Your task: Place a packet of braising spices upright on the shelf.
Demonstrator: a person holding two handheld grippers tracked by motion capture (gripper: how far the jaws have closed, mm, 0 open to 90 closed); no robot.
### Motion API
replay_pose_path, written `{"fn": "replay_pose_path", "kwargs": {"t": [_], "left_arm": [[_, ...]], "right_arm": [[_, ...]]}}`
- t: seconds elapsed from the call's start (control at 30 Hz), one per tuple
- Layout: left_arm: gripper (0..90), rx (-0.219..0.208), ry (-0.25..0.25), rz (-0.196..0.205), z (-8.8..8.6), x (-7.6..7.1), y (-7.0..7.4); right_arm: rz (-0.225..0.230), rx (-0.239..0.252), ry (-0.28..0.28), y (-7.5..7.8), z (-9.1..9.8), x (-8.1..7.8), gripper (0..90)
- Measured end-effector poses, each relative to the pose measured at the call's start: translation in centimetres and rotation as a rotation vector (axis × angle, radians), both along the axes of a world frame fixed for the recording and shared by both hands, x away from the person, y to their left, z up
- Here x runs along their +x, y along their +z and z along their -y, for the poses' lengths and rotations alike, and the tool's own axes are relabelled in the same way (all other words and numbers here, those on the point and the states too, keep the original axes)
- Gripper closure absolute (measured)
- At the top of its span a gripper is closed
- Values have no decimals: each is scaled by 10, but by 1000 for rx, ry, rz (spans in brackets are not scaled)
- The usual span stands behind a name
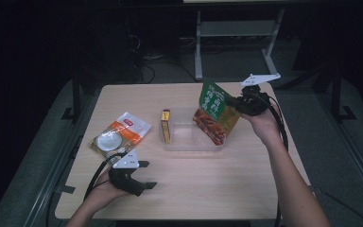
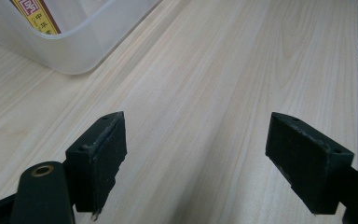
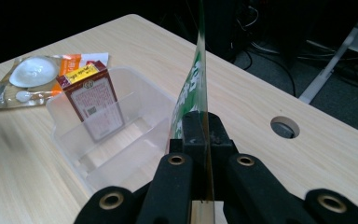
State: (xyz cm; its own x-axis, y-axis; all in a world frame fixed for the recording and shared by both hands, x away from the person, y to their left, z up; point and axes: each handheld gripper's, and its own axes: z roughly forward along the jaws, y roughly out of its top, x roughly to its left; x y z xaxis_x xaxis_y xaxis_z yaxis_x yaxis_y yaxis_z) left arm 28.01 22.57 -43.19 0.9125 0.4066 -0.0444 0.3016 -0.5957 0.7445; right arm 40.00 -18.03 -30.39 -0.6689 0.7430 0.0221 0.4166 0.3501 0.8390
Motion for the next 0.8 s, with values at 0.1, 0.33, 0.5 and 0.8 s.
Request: {"fn": "replay_pose_path", "kwargs": {"t": [0.1, 0.33, 0.5, 0.8], "left_arm": [[198, -3, 8, -5, 0, 0, 0], [198, -11, 4, -5, -1, 0, 0], [197, -1, -2, -5, 0, 0, 0], [174, 5, 1, -8, -1, 1, -1]], "right_arm": [[12, -13, 5, 6, -6, 3, 900], [-1, -18, 6, 10, -15, 10, 897], [4, -4, 8, 8, -11, 9, 831], [13, -9, -9, 5, -7, 2, 518]]}}
